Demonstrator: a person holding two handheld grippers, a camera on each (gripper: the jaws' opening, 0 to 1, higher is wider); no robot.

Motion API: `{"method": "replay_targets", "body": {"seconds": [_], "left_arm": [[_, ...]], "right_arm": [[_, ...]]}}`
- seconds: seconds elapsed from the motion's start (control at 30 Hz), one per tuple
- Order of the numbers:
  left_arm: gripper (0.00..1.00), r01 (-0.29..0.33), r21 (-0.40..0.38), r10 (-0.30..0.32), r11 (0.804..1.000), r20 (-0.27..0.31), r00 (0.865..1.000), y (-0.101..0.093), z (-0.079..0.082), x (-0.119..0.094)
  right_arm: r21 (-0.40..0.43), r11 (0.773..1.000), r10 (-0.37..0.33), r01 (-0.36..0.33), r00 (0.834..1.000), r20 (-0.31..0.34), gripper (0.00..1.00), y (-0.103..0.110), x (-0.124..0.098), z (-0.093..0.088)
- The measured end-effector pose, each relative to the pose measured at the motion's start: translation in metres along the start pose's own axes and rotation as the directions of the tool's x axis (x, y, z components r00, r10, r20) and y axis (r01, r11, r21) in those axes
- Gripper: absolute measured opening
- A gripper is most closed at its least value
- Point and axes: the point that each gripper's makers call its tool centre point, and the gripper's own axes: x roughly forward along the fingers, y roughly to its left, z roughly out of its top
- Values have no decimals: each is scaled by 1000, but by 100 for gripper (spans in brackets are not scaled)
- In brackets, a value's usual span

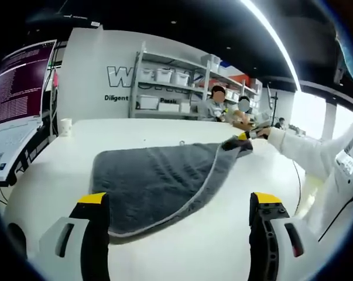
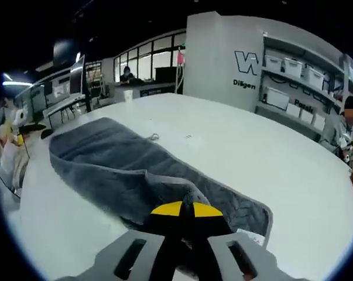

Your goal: Open the folded towel by lifting each exposed corner and separating the folded layers until the towel lies flat within the target outline without major curled edges

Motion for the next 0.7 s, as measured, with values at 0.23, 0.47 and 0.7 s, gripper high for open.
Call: {"method": "replay_targets", "body": {"seconds": [0.23, 0.47, 0.7], "left_arm": [[98, 28, 7, -28, 1000, -6, 1000, -13, -9, -2], [98, 61, 12, -61, 998, -15, 998, -25, -15, -2], [98, 92, 24, -92, 995, -28, 995, -38, -23, -2]], "right_arm": [[6, 1000, 8, -8, 1000, 22, 0, 19, -34, -23], [9, 1000, 3, -4, 1000, 29, 0, 39, -66, -54], [28, 999, -25, 24, 999, 29, 0, 46, -89, -86]]}}
